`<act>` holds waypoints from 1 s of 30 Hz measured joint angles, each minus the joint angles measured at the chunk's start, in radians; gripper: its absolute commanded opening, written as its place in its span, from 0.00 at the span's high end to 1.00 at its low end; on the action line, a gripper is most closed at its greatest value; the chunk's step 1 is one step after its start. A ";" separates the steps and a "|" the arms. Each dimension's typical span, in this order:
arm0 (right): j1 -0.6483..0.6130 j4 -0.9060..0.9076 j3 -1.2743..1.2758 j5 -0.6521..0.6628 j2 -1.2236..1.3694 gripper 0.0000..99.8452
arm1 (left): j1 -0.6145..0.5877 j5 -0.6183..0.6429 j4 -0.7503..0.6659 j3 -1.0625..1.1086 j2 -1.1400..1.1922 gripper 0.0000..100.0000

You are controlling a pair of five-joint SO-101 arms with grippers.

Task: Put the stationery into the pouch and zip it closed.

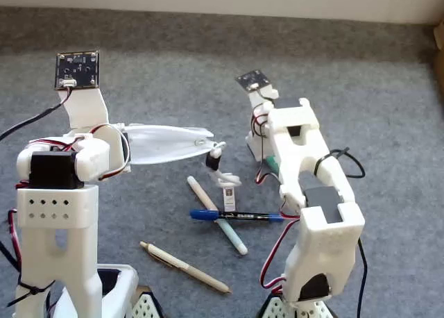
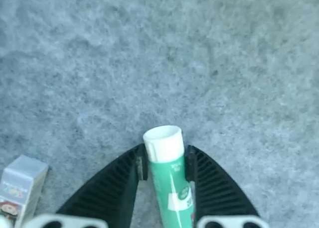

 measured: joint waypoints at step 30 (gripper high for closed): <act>-0.017 0.210 0.100 -0.068 -0.485 1.00 | 0.000 0.000 0.000 0.000 0.000 0.99</act>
